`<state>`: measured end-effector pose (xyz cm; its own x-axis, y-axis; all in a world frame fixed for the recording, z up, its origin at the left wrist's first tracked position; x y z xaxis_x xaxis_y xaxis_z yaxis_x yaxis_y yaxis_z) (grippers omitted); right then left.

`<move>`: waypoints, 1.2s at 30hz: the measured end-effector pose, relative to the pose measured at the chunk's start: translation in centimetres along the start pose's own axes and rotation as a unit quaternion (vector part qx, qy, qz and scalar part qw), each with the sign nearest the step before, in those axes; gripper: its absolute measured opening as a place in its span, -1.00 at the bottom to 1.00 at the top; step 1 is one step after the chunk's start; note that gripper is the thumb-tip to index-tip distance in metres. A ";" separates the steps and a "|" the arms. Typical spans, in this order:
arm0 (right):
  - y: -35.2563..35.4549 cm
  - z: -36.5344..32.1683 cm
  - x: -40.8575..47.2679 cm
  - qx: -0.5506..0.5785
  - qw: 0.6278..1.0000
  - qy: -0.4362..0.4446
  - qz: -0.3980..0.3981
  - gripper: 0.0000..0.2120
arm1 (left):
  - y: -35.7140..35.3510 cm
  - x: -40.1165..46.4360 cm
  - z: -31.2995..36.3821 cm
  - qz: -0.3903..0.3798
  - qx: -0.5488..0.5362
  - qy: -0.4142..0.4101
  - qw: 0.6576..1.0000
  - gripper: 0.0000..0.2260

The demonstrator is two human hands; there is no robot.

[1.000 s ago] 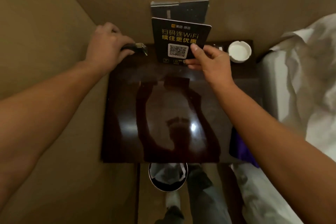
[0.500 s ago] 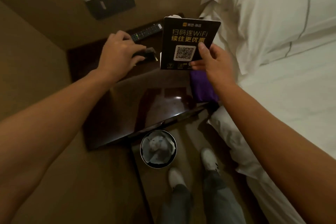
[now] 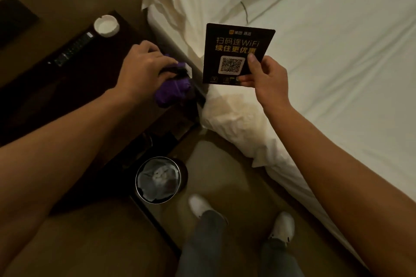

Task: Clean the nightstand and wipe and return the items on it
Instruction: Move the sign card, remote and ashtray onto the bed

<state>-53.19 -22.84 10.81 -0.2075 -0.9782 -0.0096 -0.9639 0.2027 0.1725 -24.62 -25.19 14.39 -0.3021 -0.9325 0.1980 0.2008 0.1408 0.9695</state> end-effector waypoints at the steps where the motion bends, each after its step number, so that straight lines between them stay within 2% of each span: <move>1: 2.0 0.5 -0.3 0.001 1.000 -0.004 0.011 -0.75 | -0.4 0.6 2.0 0.001 -0.003 -0.014 1.000 -0.73; 8: 15.9 3.5 -2.8 0.002 0.996 -0.027 0.083 -0.71 | -3.2 3.7 16.4 -0.032 -0.014 -0.080 0.996 -0.74; 14: 27.9 6.3 -5.8 -0.013 0.989 -0.054 0.138 -0.82 | -6.6 4.5 28.6 -0.073 -0.049 -0.121 0.989 -0.76; 21: 38.8 12.2 -10.4 -0.026 0.979 -0.095 0.177 -0.82 | -12.5 4.2 41.0 -0.130 -0.071 -0.194 0.970 -0.76; 30: 47.3 19.3 -16.8 -0.014 0.961 -0.145 0.234 -0.87 | -19.5 2.6 52.0 -0.202 -0.072 -0.256 0.943 -0.75; 36: 49.7 22.9 -20.4 -0.006 0.951 -0.186 0.246 -0.78 | -22.7 2.0 56.5 -0.239 -0.059 -0.288 0.925 -0.74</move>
<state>-100.67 8.18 -2.97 -0.6805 -0.6806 -0.2715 -0.7327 0.6298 0.2579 -82.46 -11.48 1.01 -0.8224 -0.5419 -0.1733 0.0047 -0.3111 0.9504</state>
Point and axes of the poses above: each hand's wrist, its own x-axis towards the middle knuckle, its own y-axis out of the back of the hand, z = x × y, the point moved 5 cm from there along x, towards the middle knuckle, and after that the axes turned 9 degrees about y, right-handed, at the moved point
